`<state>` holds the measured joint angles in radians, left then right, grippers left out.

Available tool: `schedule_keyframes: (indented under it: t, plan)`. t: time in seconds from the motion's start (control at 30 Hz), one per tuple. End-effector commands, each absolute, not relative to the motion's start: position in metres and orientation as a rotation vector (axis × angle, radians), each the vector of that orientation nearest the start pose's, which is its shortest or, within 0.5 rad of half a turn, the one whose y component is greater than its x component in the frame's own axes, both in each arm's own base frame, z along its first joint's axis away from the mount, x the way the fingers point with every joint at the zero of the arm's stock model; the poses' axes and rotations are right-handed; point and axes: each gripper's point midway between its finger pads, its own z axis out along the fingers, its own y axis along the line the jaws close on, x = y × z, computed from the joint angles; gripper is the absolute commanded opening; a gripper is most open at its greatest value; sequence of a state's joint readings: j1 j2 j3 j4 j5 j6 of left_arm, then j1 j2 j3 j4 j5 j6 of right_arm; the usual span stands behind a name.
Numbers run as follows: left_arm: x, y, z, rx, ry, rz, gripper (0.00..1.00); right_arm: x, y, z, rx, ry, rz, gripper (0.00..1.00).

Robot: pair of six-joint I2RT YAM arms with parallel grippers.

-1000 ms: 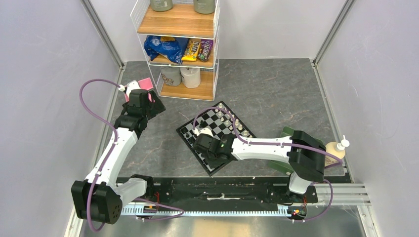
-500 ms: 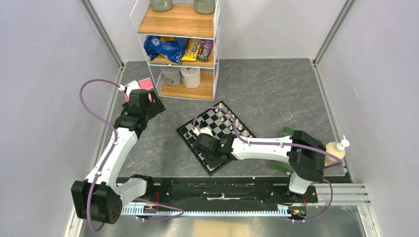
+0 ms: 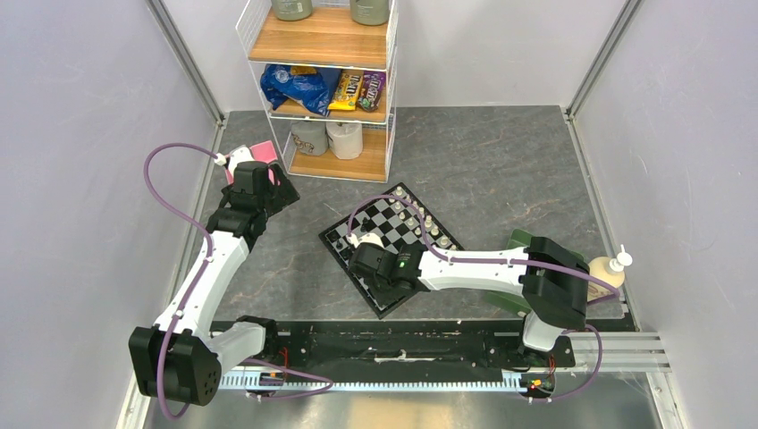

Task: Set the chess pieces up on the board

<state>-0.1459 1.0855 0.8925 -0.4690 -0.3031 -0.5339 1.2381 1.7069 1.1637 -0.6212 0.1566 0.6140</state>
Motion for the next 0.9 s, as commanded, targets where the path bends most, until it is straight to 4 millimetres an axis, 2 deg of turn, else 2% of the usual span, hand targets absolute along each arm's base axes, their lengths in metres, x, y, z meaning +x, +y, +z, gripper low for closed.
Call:
schedule_keyframes:
  t: [0.0, 0.27, 0.4, 0.5, 0.6, 0.73, 0.87]
  plan:
    - [0.327, -0.014, 0.185, -0.558, 2.09, -0.052, 1.0, 0.124, 0.351, 0.059, -0.784, 2.621, 0.338, 0.24]
    - [0.328, -0.015, 0.184, -0.558, 2.09, -0.059, 1.0, 0.129, 0.353, 0.066, -0.791, 2.589, 0.34, 0.39]
    - [0.329, -0.016, 0.186, -0.555, 2.087, -0.06, 1.0, 0.14, 0.354, 0.088, -0.795, 2.511, 0.343, 0.43]
    - [0.329, -0.015, 0.189, -0.553, 2.084, -0.057, 1.0, 0.158, 0.349, 0.111, -0.764, 2.437, 0.323, 0.46]
    - [0.329, -0.015, 0.19, -0.556, 2.081, -0.06, 1.0, 0.184, 0.342, 0.129, -0.691, 2.399, 0.325, 0.48]
    - [0.329, -0.015, 0.191, -0.555, 2.079, -0.059, 1.0, 0.228, 0.339, 0.14, -0.606, 2.387, 0.343, 0.48]
    - [0.328, -0.013, 0.192, -0.555, 2.077, -0.05, 1.0, 0.266, 0.351, 0.139, -0.57, 2.414, 0.396, 0.48]
